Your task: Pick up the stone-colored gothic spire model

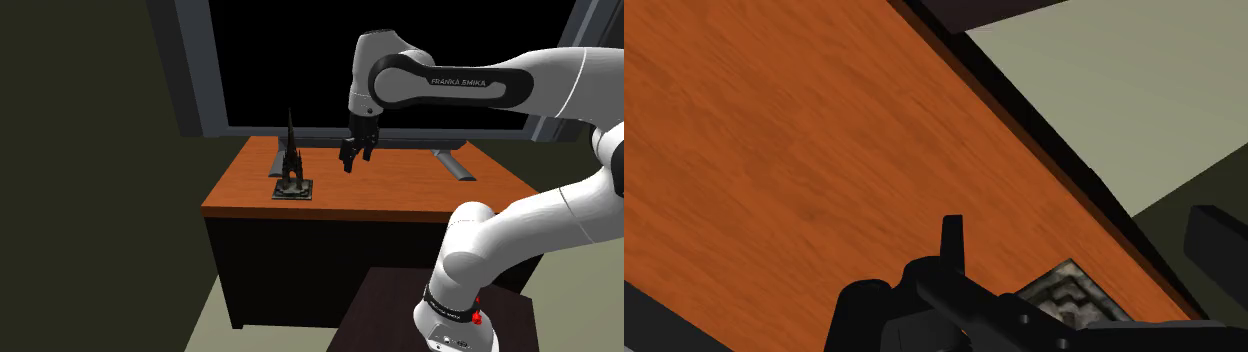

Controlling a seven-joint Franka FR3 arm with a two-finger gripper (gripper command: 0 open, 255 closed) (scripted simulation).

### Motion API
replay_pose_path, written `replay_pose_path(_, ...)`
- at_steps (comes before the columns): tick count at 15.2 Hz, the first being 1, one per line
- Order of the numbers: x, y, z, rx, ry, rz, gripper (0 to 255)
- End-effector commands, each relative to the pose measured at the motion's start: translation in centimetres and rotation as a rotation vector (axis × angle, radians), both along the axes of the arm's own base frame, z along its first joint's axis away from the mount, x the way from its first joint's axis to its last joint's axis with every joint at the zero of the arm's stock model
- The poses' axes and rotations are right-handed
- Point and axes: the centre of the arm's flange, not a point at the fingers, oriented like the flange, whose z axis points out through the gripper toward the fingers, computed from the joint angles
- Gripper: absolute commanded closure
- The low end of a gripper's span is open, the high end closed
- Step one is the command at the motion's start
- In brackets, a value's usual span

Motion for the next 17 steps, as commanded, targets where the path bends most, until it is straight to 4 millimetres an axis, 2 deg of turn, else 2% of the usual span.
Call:
replay_pose_path(1,0.0,0.0,0.0,0.0,0.0,0.0,0)
replay_pose_path(9,6.9,2.9,-0.8,-0.079,-0.258,-0.203,0)
replay_pose_path(17,14.3,4.3,0.1,-0.158,-0.516,-0.406,0)
